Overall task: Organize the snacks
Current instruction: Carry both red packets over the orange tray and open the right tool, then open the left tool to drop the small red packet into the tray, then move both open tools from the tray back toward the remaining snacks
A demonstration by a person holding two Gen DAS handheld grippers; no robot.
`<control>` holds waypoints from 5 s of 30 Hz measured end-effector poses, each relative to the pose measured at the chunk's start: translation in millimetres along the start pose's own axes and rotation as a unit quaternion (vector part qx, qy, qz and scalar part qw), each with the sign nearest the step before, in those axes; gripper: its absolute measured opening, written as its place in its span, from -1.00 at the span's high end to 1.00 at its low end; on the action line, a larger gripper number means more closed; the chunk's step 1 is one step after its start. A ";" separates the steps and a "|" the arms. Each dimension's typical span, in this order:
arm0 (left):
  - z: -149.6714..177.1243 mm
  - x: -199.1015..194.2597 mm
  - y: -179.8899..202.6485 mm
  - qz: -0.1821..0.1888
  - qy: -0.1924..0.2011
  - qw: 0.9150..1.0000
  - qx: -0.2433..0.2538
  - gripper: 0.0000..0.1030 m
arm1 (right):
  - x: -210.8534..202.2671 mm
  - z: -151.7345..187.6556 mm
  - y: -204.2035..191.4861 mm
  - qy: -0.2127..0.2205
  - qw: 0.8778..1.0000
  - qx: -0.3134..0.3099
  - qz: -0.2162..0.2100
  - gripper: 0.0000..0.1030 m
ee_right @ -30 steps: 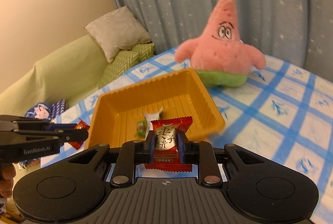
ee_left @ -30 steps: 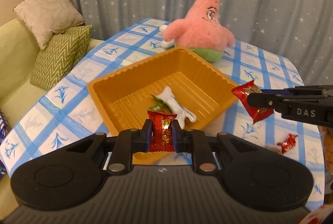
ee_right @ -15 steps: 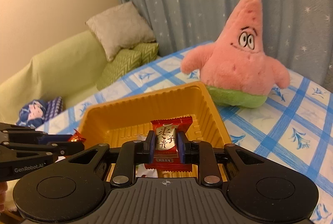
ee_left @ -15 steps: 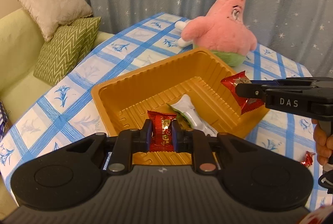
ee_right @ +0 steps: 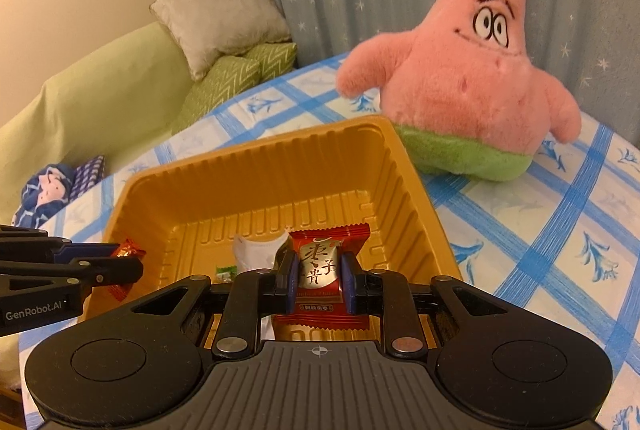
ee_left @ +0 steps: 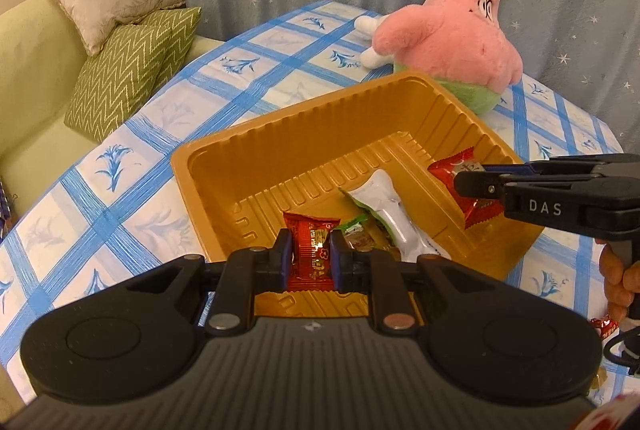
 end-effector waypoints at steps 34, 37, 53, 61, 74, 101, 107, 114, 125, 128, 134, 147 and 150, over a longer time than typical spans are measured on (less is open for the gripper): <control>-3.9 -1.8 -1.9 -0.003 0.006 1.000 -0.018 0.15 | -22.1 3.1 0.1 0.022 0.999 0.026 -0.003 -0.24; -2.9 -6.8 -1.7 -0.006 0.010 1.000 -0.018 0.10 | -28.0 4.0 -1.5 0.027 0.999 0.027 -0.002 -0.26; 24.4 -57.4 4.6 0.011 0.025 1.000 -0.009 -0.06 | -94.0 39.7 -11.4 0.073 0.996 0.057 -0.016 -0.40; 54.6 -84.2 24.9 0.039 0.026 0.999 0.016 -0.06 | -135.5 81.5 -6.3 0.085 0.992 0.088 -0.010 -0.44; 102.3 -103.4 73.9 0.076 0.007 0.995 0.064 -0.06 | -197.0 153.5 16.5 0.090 0.986 0.138 0.033 -0.45; 173.8 -112.0 143.8 0.107 -0.038 0.986 0.119 -0.06 | -243.0 244.8 21.6 0.052 0.982 0.174 0.057 -0.45; 181.7 -110.4 147.8 0.104 -0.042 0.986 0.123 -0.06 | -240.3 252.7 20.4 0.040 0.983 0.171 0.054 -0.45; 185.1 -105.6 151.8 0.104 -0.043 0.985 0.132 -0.06 | -231.4 261.0 20.4 0.022 0.984 0.172 0.051 -0.45; 176.7 -88.4 150.7 0.092 -0.047 0.986 0.134 -0.05 | -206.9 261.1 30.4 0.003 0.983 0.173 0.065 -0.45; 174.4 -82.8 149.8 0.089 -0.049 0.986 0.134 -0.05 | -197.3 258.9 32.4 -0.001 0.983 0.170 0.071 -0.44; 169.2 -72.2 147.2 0.082 -0.053 0.986 0.135 -0.05 | -181.4 253.4 33.5 -0.006 0.985 0.150 0.088 -0.41; 158.7 -60.0 139.9 0.072 -0.054 0.987 0.133 -0.05 | -153.0 238.1 38.3 -0.014 0.986 0.137 0.094 0.08; 157.8 -57.4 137.6 0.070 -0.054 0.987 0.132 -0.05 | -147.5 234.5 40.1 -0.014 0.986 0.138 0.097 0.17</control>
Point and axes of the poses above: each gripper's, at about its wrist camera, not at the fingertips, and x roughly the way its jaws point, y to its right, z to its underside, the point moved 3 cm from there along x, roughly the way its jaws point, and after that the axes turned 8 degrees about -y, right-handed, at the moved point
